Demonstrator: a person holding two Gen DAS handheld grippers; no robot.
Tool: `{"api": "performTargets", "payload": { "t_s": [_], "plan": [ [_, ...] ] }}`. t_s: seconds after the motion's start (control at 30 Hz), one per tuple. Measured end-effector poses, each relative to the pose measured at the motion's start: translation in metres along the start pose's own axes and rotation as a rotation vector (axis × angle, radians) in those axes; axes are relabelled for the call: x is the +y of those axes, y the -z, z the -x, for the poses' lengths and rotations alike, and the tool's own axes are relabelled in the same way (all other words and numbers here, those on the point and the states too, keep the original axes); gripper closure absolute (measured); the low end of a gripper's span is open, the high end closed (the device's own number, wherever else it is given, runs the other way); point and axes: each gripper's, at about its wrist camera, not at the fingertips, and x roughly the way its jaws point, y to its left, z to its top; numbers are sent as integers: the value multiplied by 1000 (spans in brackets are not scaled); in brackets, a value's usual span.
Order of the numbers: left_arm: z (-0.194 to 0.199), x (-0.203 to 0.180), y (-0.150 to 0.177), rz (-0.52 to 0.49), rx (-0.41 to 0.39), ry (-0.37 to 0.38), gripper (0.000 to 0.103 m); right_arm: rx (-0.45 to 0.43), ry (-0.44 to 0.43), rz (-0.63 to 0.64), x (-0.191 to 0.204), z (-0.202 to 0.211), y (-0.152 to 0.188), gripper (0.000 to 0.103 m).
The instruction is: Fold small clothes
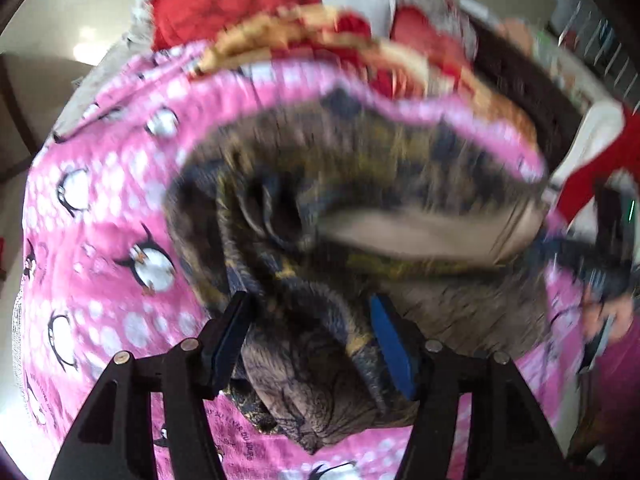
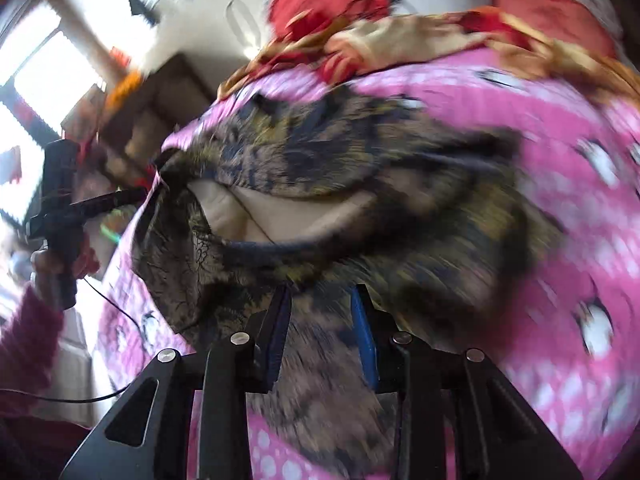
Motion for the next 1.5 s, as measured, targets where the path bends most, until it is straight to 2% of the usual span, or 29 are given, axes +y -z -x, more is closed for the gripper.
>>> {"api": "performTargets", "payload": {
  "t_s": [0.1,0.2,0.23,0.27,0.33,0.4,0.5,0.53,0.6,0.67,0.7,0.77,0.83,0.9,0.97,1.0,1.1,1.23,1.33,1.37,1.4,1.47,1.5],
  "plan": [
    [-17,8,-20,22,-1,-50,38,-40,45,-11,-5,-19,-40,69],
    [-17,37,-56,139,-90,-112,38,-173,120,-118,-33,-22,-82,69],
    [-15,50,-62,203,-113,-92,38,-195,156,-191,-49,-24,-92,69],
    [-10,66,-66,296,-141,-32,38,-198,170,-230,-55,-25,-96,68],
    [-3,79,-62,366,-161,42,38,-200,165,-288,-63,-21,-99,68],
    [4,76,-49,314,-150,47,38,-223,104,-230,-44,-9,-89,68],
    [13,67,-21,207,-128,-17,38,-209,57,-60,10,-4,-77,68],
    [15,69,-15,210,-126,-19,38,-196,42,0,30,-6,-75,68],
    [21,76,-8,250,-124,3,38,-139,-46,87,67,-22,-75,68],
    [31,88,-9,306,-142,27,38,-31,-155,149,103,-50,-74,68],
    [38,95,-9,340,-162,31,38,3,-164,169,115,-62,-74,68],
    [52,103,-6,388,-208,82,36,44,-117,224,144,-95,-78,68],
    [60,102,-1,392,-222,121,29,38,-90,223,158,-121,-88,68],
    [62,96,10,356,-217,122,27,32,-101,152,157,-146,-113,68],
    [55,85,24,309,-181,117,25,-28,-64,59,145,-156,-142,68],
    [50,80,30,289,-159,120,25,-73,-65,-43,131,-154,-159,68],
    [31,66,46,227,-90,131,25,-167,-79,-205,102,-134,-175,66],
    [16,58,59,216,-68,189,25,-133,-107,-115,111,-103,-158,62],
    [7,58,63,259,-63,252,25,-66,-169,8,136,-93,-133,60],
    [5,58,64,271,-62,261,25,-36,-172,55,150,-98,-127,56],
    [2,57,65,280,-60,263,25,-10,-160,93,164,-107,-123,52],
    [-1,53,66,258,-57,249,26,34,-103,171,187,-128,-119,52],
    [-2,51,65,233,-49,236,30,35,-41,216,197,-139,-119,60]
  ]
}}
